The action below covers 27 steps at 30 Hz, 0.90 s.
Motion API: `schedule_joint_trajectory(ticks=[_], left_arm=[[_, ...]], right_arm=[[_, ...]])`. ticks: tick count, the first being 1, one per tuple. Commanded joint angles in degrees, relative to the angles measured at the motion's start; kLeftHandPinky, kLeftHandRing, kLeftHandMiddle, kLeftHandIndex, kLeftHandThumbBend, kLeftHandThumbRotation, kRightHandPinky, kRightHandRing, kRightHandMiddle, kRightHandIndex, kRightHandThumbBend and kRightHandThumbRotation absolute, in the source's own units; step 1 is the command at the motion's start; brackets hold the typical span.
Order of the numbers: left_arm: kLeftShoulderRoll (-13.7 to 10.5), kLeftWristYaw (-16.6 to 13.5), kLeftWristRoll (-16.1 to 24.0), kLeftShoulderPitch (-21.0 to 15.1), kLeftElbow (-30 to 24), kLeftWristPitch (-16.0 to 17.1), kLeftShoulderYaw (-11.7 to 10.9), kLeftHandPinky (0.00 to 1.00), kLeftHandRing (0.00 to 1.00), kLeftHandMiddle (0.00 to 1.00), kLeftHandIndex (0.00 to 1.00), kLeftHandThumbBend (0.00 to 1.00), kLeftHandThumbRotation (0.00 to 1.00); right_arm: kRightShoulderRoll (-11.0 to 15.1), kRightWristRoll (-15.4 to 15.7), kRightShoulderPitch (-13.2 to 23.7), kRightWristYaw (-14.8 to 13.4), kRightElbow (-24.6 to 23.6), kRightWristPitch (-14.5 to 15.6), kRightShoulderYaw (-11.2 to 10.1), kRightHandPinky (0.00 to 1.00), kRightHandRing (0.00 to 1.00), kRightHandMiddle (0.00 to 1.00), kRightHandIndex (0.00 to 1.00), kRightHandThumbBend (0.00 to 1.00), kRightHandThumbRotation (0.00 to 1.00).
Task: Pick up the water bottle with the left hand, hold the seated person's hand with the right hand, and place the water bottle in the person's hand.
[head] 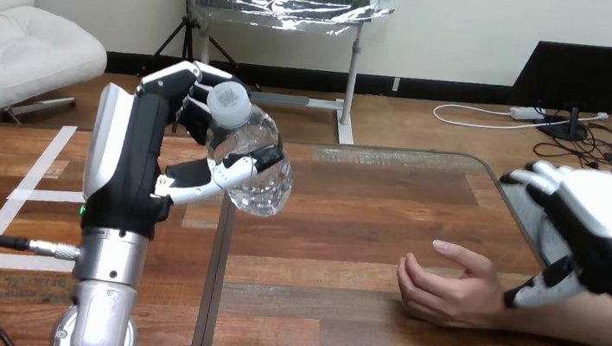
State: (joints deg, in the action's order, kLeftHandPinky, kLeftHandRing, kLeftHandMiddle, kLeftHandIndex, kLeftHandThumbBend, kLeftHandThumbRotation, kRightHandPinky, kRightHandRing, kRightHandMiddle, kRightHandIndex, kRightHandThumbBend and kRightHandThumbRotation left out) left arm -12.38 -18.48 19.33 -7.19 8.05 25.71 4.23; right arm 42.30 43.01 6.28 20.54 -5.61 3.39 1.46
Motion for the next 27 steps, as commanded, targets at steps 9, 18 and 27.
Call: schedule_joint_trajectory(ticks=[9, 18, 27], left_arm=[[0.9, 0.5, -0.3, -2.1, -3.6, 1.5, -1.7, 0.36, 0.38, 0.44, 0.52, 0.56, 0.00], [0.9, 0.4, 0.2, -2.0, -3.2, 1.8, -1.8, 0.36, 0.38, 0.44, 0.53, 0.56, 0.00], [1.0, 0.7, 0.3, -1.7, -3.5, 1.4, -1.8, 0.36, 0.38, 0.44, 0.53, 0.56, 0.00]], right_arm=[[2.9, 1.9, 5.1, 3.5, 0.6, 3.1, 0.9, 0.99, 1.00, 1.00, 0.92, 0.91, 0.10], [3.5, 2.8, 6.2, 6.8, 1.9, 4.3, 1.8, 0.99, 1.00, 1.00, 0.94, 0.88, 0.12], [3.8, 3.9, 7.6, 10.6, 2.9, 5.8, 3.6, 0.97, 1.00, 0.99, 0.94, 0.85, 0.09]])
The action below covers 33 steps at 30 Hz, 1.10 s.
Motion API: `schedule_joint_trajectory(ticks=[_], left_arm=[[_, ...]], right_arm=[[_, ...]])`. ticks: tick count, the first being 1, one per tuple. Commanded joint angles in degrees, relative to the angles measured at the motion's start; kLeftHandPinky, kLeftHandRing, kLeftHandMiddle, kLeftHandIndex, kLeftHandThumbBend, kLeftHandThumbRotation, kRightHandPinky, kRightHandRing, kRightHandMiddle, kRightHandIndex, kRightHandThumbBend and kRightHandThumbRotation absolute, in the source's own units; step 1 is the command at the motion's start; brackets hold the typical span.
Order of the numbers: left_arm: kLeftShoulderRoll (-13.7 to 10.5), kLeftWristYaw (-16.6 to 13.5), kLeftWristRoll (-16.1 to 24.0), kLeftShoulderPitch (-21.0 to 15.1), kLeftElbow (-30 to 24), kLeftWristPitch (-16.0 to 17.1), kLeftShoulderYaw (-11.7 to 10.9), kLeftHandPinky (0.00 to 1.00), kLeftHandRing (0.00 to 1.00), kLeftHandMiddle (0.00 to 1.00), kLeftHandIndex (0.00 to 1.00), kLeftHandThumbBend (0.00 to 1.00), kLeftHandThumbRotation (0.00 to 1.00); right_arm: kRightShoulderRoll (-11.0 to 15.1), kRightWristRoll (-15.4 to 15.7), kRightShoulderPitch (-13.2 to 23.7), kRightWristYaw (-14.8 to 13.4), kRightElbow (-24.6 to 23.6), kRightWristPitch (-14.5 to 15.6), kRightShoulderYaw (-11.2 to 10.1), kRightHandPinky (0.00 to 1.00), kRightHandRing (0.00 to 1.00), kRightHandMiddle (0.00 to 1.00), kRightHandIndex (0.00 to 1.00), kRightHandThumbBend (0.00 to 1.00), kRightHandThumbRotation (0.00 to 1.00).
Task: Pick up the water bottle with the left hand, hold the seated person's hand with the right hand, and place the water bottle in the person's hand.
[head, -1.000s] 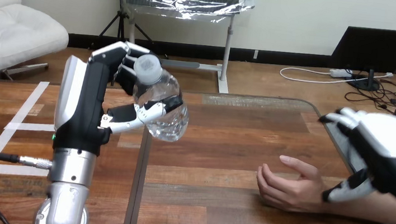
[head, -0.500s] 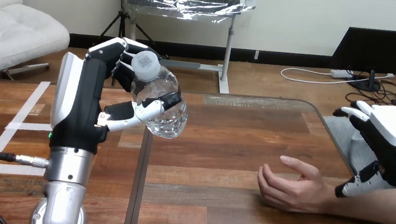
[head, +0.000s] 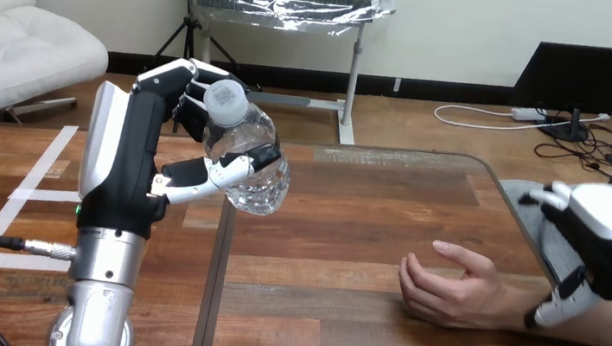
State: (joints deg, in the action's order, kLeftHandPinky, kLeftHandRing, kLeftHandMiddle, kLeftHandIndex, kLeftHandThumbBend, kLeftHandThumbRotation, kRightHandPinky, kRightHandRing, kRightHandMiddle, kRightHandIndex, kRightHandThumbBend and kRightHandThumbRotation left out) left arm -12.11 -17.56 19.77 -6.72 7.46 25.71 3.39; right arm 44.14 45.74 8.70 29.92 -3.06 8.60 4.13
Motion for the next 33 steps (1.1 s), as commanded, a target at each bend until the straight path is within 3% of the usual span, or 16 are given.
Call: schedule_joint_trajectory(ticks=[1, 11, 18, 33], left_arm=[[0.8, -0.2, -0.1, -2.2, -2.9, 1.3, -1.0, 0.36, 0.38, 0.44, 0.53, 0.56, 0.00], [1.1, 0.2, -0.6, -2.2, -2.6, 1.3, -1.2, 0.36, 0.38, 0.44, 0.53, 0.56, 0.00], [1.2, 0.5, -0.8, -2.2, -2.4, 1.6, -1.4, 0.37, 0.39, 0.44, 0.53, 0.56, 0.00], [1.2, 0.6, -0.6, -2.4, -2.3, 1.7, -1.8, 0.37, 0.39, 0.44, 0.52, 0.56, 0.00]], right_arm=[[2.0, 1.2, 5.3, 1.6, 0.5, 0.7, 1.2, 0.96, 0.99, 0.99, 0.94, 0.84, 0.09], [2.4, 0.4, 7.3, 4.9, 2.9, -0.4, 2.7, 0.91, 0.96, 0.96, 0.92, 0.83, 0.06], [3.1, 1.4, 9.4, 7.6, 4.9, -0.6, 4.9, 0.90, 0.95, 0.95, 0.92, 0.81, 0.10], [2.8, 3.2, 13.4, 10.0, 10.7, -1.9, 9.0, 0.89, 0.94, 0.94, 0.91, 0.77, 0.16]])
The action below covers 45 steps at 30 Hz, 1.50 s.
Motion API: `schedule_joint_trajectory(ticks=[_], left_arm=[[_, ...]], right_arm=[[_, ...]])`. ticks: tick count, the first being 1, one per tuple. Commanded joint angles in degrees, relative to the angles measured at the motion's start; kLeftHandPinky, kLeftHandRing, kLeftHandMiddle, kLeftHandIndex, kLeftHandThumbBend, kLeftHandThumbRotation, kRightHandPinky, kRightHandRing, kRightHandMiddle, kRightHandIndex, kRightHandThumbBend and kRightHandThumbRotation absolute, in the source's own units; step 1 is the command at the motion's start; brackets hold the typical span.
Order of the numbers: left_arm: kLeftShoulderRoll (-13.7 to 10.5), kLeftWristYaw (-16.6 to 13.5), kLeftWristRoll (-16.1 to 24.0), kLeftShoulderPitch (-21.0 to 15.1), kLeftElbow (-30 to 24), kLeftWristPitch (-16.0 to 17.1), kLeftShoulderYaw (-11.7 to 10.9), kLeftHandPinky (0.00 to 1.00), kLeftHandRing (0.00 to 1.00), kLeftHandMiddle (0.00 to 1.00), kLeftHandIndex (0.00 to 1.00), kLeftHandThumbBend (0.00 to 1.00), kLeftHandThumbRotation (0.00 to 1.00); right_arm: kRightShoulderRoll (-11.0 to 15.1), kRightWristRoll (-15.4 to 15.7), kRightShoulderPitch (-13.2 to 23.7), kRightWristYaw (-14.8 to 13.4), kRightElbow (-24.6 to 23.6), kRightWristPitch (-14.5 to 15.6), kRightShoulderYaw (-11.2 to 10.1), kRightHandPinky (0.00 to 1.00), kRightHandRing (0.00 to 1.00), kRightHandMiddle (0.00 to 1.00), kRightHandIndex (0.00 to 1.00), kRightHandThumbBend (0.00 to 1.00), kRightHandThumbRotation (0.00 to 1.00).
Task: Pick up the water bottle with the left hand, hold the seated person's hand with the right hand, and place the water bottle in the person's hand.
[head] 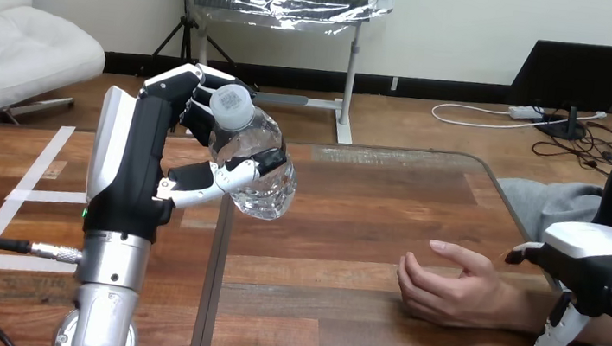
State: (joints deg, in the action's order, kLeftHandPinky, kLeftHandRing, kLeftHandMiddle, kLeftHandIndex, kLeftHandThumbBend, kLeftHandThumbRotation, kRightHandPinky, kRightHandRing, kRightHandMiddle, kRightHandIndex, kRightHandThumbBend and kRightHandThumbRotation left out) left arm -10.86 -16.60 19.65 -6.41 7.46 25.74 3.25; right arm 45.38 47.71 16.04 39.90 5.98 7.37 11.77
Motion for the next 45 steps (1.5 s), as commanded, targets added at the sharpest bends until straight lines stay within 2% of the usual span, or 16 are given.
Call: schedule_joint_trajectory(ticks=[1, 9, 19, 29, 45], left_arm=[[0.0, -0.4, -0.5, -2.7, -2.2, 1.9, -1.7, 0.37, 0.39, 0.44, 0.52, 0.56, 0.00], [-0.1, -0.3, -0.6, -2.6, -2.3, 1.9, -1.8, 0.36, 0.38, 0.44, 0.52, 0.56, 0.00], [0.1, 0.3, -1.0, -2.4, -2.6, 1.5, -2.1, 0.36, 0.38, 0.44, 0.52, 0.56, 0.00], [0.3, 0.5, -0.6, -2.3, -2.7, 1.6, -2.4, 0.36, 0.38, 0.44, 0.53, 0.56, 0.00], [0.5, 1.0, -0.8, -2.3, -2.8, 1.7, -2.7, 0.37, 0.39, 0.44, 0.53, 0.56, 0.00]], right_arm=[[1.5, 1.3, 6.2, 0.0, 2.0, -0.8, 1.5, 0.88, 0.94, 0.94, 0.91, 0.77, 0.16], [1.2, 3.2, 7.7, -0.5, 4.8, -1.7, 4.0, 0.86, 0.93, 0.94, 0.91, 0.75, 0.17], [0.6, 4.3, 8.9, -1.0, 7.6, -2.2, 6.1, 0.87, 0.94, 0.94, 0.91, 0.73, 0.18], [0.3, 5.0, 9.5, -2.0, 9.4, -3.2, 7.4, 0.88, 0.94, 0.94, 0.90, 0.71, 0.21], [-0.7, 4.7, 10.9, -1.4, 12.9, -3.1, 9.2, 0.90, 0.94, 0.94, 0.90, 0.66, 0.23]])
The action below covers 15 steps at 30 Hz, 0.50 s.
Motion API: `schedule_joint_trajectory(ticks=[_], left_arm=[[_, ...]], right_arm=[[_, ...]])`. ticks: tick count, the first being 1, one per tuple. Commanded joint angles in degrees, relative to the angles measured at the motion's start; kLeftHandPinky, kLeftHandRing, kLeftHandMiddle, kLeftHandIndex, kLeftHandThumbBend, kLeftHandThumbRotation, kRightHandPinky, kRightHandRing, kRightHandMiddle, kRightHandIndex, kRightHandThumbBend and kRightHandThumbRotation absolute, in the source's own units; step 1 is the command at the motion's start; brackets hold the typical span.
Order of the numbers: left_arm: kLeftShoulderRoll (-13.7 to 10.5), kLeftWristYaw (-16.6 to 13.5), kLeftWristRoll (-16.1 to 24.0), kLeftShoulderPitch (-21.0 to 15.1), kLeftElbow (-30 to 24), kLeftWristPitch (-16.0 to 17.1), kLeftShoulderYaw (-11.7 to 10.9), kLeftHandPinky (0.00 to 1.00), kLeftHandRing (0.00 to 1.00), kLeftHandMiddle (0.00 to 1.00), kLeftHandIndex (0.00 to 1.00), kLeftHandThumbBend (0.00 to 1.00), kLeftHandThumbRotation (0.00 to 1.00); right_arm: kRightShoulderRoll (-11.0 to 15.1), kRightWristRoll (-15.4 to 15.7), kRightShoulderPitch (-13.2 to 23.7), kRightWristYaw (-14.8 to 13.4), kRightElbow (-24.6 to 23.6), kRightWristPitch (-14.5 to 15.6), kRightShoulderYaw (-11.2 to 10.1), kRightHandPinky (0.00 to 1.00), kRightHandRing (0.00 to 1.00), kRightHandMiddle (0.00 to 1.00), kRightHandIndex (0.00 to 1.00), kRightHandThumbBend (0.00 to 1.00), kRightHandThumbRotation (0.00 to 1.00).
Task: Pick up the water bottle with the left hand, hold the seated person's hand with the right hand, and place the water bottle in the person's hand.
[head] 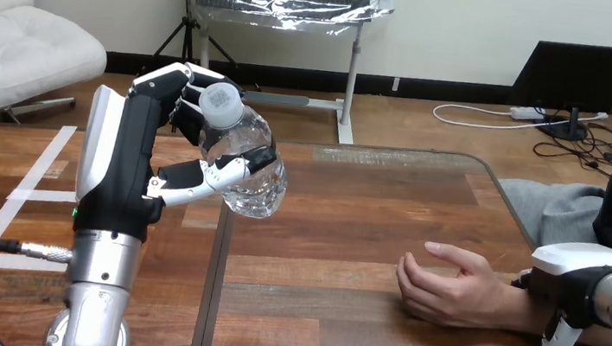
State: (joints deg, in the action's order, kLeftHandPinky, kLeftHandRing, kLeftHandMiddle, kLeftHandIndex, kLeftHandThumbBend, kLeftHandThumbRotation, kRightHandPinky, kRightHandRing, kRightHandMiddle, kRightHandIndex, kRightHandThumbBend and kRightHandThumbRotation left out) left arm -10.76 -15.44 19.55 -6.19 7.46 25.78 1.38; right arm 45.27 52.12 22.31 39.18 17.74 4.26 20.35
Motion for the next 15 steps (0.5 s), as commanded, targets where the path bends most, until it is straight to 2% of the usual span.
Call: schedule_joint_trajectory(ticks=[1, 9, 15], left_arm=[[0.3, -0.2, -0.7, -2.5, -2.8, 1.7, -0.8, 0.37, 0.39, 0.44, 0.53, 0.56, 0.00], [0.2, -0.3, -0.4, -2.7, -2.5, 2.0, -0.9, 0.37, 0.39, 0.44, 0.53, 0.55, 0.00], [0.2, -0.2, -0.7, -2.8, -2.7, 1.9, -0.9, 0.37, 0.39, 0.44, 0.53, 0.56, 0.00]], right_arm=[[-0.6, 0.3, 4.7, -0.7, 1.3, 0.0, 0.7, 0.90, 0.94, 0.94, 0.90, 0.66, 0.23], [-0.5, 0.0, 4.8, -0.7, 1.5, -1.0, 1.1, 0.84, 0.90, 0.90, 0.89, 0.65, 0.23], [-0.8, -0.5, 5.0, -0.5, 2.3, -1.6, 1.1, 0.73, 0.82, 0.87, 0.86, 0.66, 0.24]])
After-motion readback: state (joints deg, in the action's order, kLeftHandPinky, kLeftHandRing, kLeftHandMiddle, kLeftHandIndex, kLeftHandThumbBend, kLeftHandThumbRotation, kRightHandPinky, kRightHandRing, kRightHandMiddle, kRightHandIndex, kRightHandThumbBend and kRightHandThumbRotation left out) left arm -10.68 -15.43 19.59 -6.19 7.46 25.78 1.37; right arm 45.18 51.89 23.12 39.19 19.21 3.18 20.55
